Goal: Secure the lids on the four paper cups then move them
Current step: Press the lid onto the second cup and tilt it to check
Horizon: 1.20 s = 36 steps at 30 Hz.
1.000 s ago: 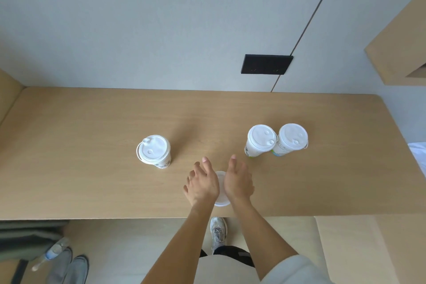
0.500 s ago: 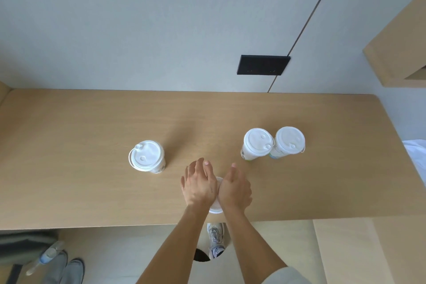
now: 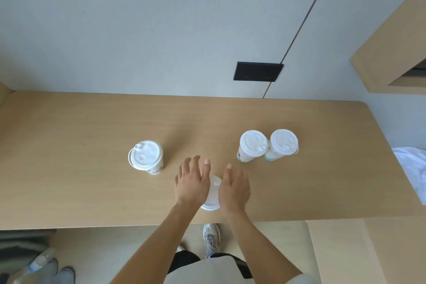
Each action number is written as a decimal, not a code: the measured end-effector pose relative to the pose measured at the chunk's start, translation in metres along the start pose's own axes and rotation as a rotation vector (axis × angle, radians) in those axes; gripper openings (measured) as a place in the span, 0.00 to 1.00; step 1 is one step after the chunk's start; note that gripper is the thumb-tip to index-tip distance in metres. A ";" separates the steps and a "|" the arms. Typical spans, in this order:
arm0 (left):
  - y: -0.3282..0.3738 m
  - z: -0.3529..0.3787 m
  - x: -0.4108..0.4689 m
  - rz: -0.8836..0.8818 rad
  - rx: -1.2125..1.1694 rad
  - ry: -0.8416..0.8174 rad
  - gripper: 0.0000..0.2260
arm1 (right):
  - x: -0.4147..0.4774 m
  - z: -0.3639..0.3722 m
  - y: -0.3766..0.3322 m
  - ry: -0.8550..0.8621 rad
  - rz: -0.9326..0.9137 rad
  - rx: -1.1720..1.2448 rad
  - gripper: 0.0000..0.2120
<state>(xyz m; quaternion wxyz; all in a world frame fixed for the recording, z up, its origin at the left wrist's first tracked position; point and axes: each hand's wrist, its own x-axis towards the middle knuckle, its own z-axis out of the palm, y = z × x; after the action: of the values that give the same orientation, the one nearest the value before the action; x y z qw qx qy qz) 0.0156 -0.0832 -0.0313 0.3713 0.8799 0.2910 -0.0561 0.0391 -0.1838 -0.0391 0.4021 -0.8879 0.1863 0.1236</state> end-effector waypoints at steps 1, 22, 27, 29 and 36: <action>-0.007 0.006 -0.002 -0.088 0.000 -0.053 0.32 | 0.005 0.004 -0.002 -0.010 -0.047 -0.036 0.41; -0.005 -0.009 0.034 0.246 0.268 -0.100 0.33 | -0.012 0.019 -0.007 -0.184 0.382 0.121 0.31; -0.001 -0.019 0.031 0.377 0.302 0.069 0.31 | -0.006 0.004 -0.006 -0.238 0.407 0.068 0.38; 0.000 -0.020 0.019 0.249 0.173 0.146 0.30 | -0.001 -0.004 -0.011 -0.221 0.261 0.014 0.39; -0.013 -0.009 -0.008 -0.210 0.112 0.031 0.26 | 0.014 0.015 -0.035 -0.255 -0.088 -0.206 0.41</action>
<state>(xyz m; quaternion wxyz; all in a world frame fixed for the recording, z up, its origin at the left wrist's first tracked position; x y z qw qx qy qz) 0.0006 -0.0734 -0.0299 0.3094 0.8647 0.3835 -0.0973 0.0657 -0.1547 -0.0306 0.3343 -0.9088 0.0812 0.2360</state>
